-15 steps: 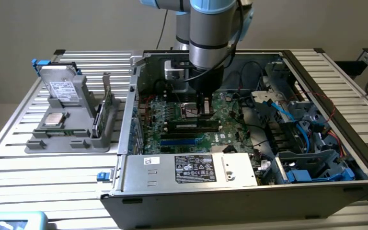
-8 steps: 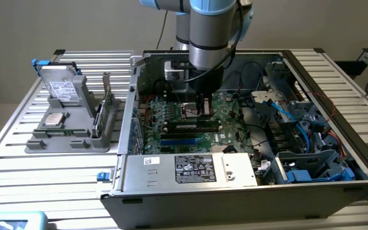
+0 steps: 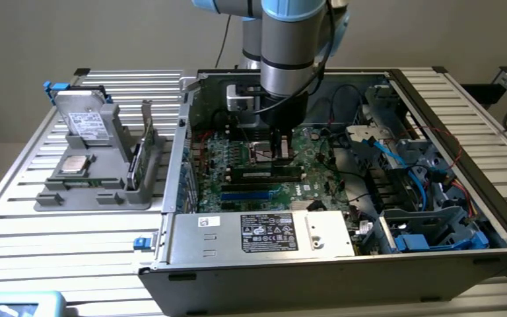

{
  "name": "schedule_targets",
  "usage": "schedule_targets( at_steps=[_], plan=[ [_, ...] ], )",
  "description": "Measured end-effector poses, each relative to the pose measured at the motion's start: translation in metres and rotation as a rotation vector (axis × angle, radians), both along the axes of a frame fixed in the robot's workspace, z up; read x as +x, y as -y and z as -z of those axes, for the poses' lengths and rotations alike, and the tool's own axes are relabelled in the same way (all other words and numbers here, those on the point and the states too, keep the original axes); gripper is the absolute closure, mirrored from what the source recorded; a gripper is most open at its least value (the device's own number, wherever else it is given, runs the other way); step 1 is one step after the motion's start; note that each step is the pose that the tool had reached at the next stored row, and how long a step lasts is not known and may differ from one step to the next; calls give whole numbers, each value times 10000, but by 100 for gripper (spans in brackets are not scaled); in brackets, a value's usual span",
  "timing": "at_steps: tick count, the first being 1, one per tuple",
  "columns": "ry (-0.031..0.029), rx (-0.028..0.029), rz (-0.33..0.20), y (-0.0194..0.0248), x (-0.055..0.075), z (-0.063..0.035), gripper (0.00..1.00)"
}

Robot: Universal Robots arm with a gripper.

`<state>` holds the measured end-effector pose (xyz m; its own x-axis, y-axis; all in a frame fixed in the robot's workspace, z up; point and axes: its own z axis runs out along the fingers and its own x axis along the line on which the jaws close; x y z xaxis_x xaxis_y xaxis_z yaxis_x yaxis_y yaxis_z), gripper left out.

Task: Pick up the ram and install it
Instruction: 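Insert the ram into the slot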

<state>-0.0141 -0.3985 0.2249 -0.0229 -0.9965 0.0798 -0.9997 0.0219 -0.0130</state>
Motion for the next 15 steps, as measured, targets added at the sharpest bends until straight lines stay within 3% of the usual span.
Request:
schedule_targets(
  at_steps=[5, 6, 15],
  plan=[
    [0, 1, 0, 0, 0, 0, 80],
    [0, 1, 0, 0, 0, -4, 73],
    [-16, 1, 0, 0, 26, -136, 73]
  ],
)
